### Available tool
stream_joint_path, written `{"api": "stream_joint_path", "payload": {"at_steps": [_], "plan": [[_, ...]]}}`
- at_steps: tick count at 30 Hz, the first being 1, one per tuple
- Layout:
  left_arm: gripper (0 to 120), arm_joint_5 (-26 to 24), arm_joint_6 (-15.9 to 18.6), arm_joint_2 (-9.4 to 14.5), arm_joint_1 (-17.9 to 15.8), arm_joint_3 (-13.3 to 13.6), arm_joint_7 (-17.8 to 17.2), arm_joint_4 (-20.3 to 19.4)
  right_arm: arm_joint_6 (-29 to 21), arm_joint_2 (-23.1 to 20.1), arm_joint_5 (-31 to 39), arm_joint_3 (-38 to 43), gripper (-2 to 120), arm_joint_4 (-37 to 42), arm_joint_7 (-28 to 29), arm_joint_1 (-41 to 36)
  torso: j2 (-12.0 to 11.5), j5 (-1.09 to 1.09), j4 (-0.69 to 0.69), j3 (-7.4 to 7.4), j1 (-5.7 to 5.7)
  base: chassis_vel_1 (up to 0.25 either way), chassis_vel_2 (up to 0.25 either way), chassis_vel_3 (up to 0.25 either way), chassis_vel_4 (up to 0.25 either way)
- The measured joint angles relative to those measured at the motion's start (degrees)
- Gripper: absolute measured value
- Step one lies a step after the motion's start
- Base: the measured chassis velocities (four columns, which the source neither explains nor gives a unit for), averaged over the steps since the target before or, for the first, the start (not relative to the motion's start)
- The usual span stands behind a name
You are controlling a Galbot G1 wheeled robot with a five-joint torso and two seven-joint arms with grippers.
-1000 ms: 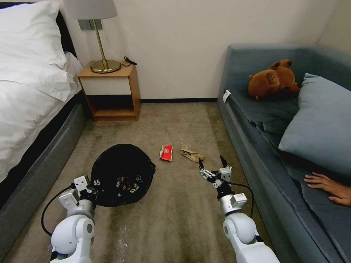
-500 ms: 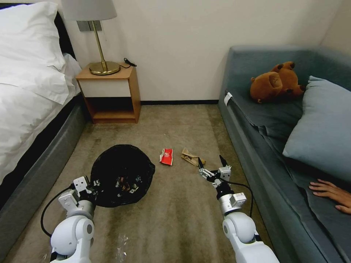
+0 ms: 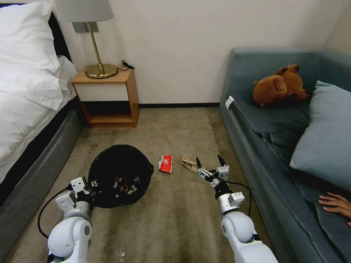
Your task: Pick up the trash bin, then pick up the garbage on the floor and place it into the trash bin.
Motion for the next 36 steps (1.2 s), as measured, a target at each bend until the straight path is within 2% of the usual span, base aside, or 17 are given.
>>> {"api": "stream_joint_path", "payload": {"at_steps": [36], "plan": [[1,0.5,-1.0,-0.4,0.7,-0.2,0.0,-0.5,0.6,-0.5,0.2,-0.2,100,-0.5,-0.8,0.3,0.0,0.00,0.00,0.00,0.00,-0.110,0.101,0.104,-0.106]]}}
